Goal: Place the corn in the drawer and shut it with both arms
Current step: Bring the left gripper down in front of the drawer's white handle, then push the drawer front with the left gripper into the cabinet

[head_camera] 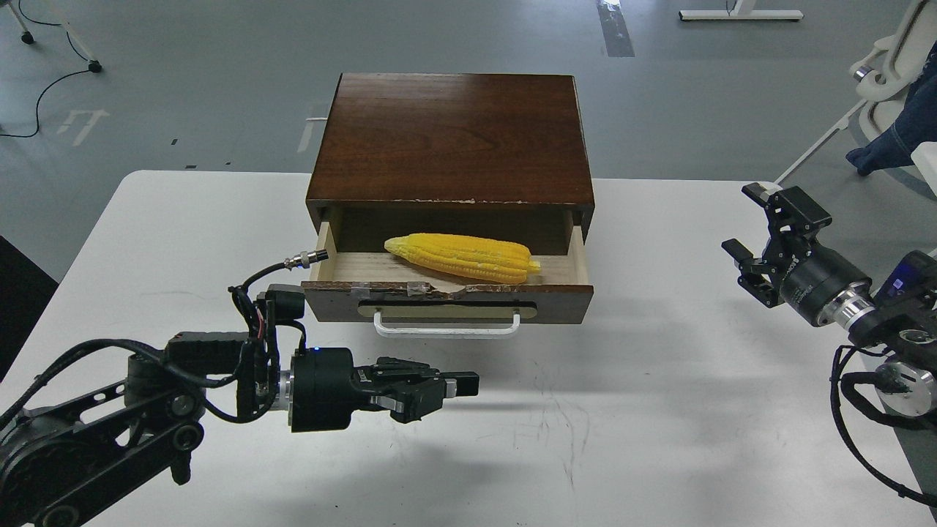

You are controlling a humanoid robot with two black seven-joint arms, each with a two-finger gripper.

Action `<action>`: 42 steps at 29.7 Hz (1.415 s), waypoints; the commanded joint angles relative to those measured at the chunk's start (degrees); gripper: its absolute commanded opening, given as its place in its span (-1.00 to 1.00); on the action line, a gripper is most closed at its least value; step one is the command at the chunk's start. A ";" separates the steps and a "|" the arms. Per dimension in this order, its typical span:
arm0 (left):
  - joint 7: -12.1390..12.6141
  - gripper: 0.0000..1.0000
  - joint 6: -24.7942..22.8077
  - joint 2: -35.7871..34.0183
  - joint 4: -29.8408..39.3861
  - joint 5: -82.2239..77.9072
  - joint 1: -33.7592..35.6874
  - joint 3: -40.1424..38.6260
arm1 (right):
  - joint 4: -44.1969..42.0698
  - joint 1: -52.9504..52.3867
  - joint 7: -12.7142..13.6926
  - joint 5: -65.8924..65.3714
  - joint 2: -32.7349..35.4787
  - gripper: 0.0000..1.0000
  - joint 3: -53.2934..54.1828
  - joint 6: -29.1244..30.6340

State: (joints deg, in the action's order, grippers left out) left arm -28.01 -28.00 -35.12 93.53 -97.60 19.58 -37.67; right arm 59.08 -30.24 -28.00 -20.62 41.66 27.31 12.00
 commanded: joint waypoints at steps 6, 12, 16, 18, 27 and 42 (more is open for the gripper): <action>0.06 -1.00 0.00 0.23 -3.53 0.83 -0.25 -0.65 | 0.07 0.44 0.00 -0.03 -0.17 1.00 -0.15 0.04; 0.01 -1.00 0.00 0.31 -4.15 2.76 -0.25 -0.91 | 0.07 1.06 0.00 0.06 -0.17 1.00 -0.15 0.04; 0.32 -1.00 0.00 0.31 -4.76 4.96 -0.25 -1.00 | 0.07 1.50 0.00 0.06 -0.17 1.00 -0.15 0.04; 0.32 -1.00 0.00 0.23 -5.29 5.14 -0.25 -1.26 | 0.07 1.58 0.00 0.06 -0.26 1.00 -0.15 0.04; 0.32 -1.00 0.00 0.31 -6.52 5.40 -0.25 -3.02 | 0.07 1.58 0.00 0.06 -0.26 1.00 -0.15 0.04; 0.41 -1.00 1.98 1.10 -8.10 5.31 -0.25 -3.28 | 0.16 2.29 0.00 0.06 -0.26 1.00 -0.15 0.04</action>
State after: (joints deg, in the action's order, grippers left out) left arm -27.61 -26.82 -34.19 85.82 -92.28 19.34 -40.93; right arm 59.20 -28.04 -28.00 -20.57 41.40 27.15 12.04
